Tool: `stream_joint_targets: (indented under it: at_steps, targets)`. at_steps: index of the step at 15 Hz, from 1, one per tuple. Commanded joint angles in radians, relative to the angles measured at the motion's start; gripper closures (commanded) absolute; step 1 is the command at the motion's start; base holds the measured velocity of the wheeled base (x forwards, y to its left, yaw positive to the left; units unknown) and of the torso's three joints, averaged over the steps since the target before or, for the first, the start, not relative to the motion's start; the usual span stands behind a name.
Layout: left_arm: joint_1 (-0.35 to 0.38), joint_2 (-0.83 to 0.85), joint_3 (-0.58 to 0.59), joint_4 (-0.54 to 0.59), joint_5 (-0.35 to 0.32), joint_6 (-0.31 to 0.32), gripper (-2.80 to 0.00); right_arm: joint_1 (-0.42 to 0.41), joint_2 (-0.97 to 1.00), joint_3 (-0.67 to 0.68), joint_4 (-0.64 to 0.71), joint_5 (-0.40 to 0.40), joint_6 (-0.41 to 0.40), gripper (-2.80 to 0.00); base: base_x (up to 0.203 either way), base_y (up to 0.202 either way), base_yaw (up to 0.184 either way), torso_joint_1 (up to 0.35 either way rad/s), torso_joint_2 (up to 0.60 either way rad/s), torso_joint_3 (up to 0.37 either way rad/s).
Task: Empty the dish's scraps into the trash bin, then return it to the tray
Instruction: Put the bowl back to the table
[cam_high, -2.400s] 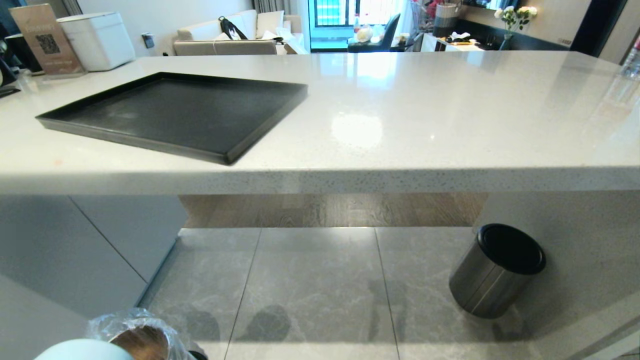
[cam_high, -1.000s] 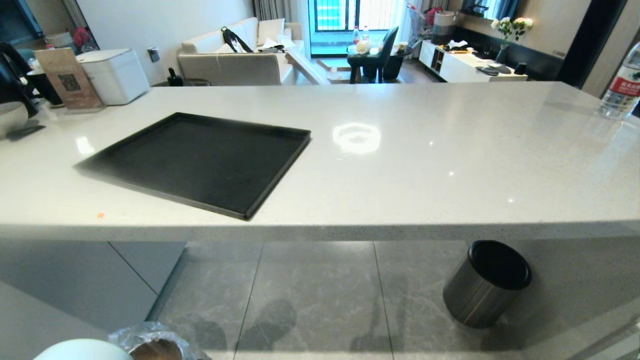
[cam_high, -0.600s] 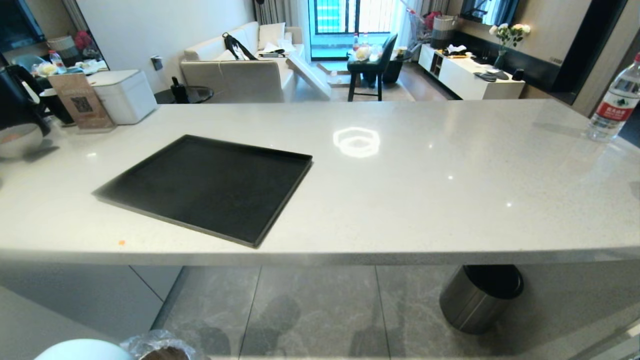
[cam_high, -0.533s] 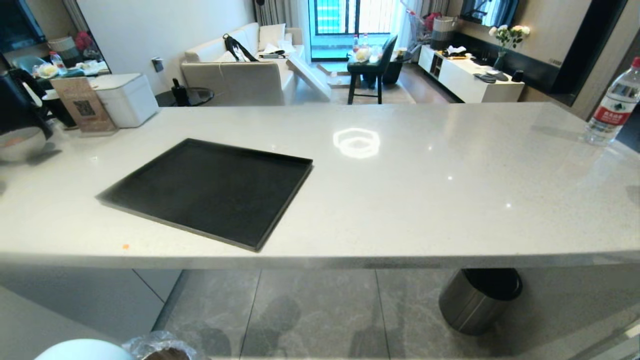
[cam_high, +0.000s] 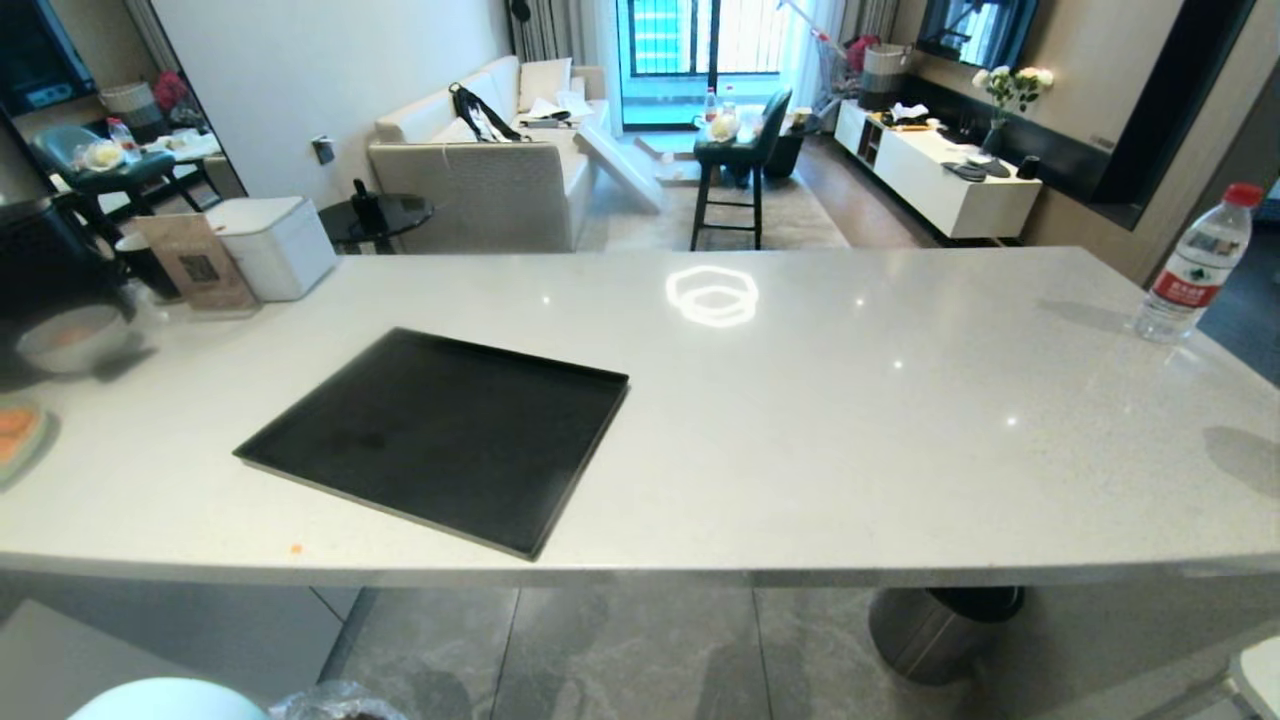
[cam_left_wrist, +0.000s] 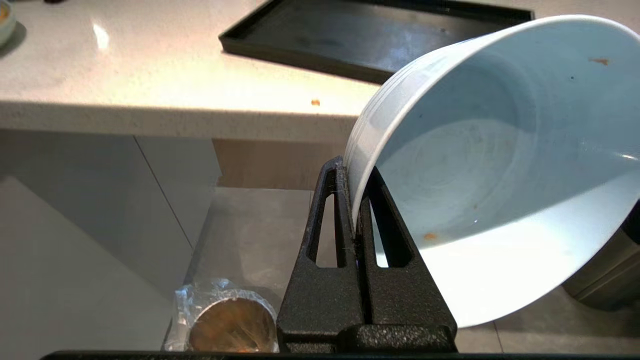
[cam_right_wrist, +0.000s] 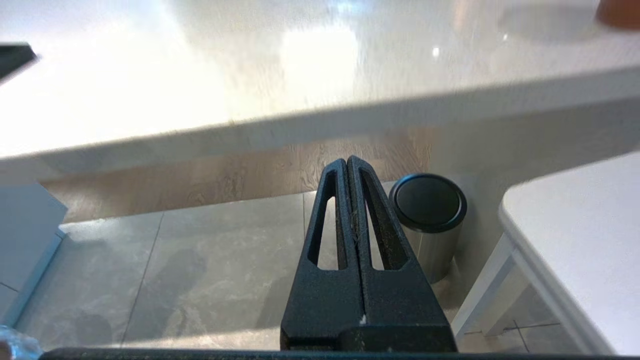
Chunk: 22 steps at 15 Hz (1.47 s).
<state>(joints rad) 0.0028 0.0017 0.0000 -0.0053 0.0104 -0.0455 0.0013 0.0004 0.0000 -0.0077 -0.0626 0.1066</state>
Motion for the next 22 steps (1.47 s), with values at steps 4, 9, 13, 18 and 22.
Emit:
stream_joint_targets:
  at_steps: [4, 9, 13, 18, 22]
  targets:
    - [0.000, 0.001, 0.000, -0.001, 0.000, 0.000, 0.00, 0.000, 0.000, 0.000, 0.000, 0.000, 0.001, 0.00, 0.000, 0.000, 0.000, 0.231, -0.61, -0.378]
    - [0.000, 0.001, 0.000, -0.001, 0.000, 0.000, 0.00, 0.000, 0.000, 0.000, 0.000, 0.000, -0.001, 0.00, 0.000, 0.000, 0.000, 0.167, -0.42, -0.252]
    - [0.000, 0.000, 0.000, -0.001, 0.000, 0.000, 0.00, 0.000, 0.000, 0.000, 0.000, 0.000, -0.001, 0.00, 0.000, 0.000, 0.000, 0.143, -0.34, -0.201]
    - [0.000, 0.001, 0.000, -0.001, 0.000, 0.000, 0.00, 0.000, 0.000, 0.000, 0.000, 0.000, -0.001, 0.00, 0.000, 0.000, 0.000, 0.144, -0.33, -0.192]
    - [0.000, 0.001, 0.000, -0.001, 0.000, 0.000, 0.00, 0.000, 0.000, 0.000, 0.000, 0.000, -0.001, 0.00, 0.000, 0.000, 0.000, 0.149, -0.33, -0.182]
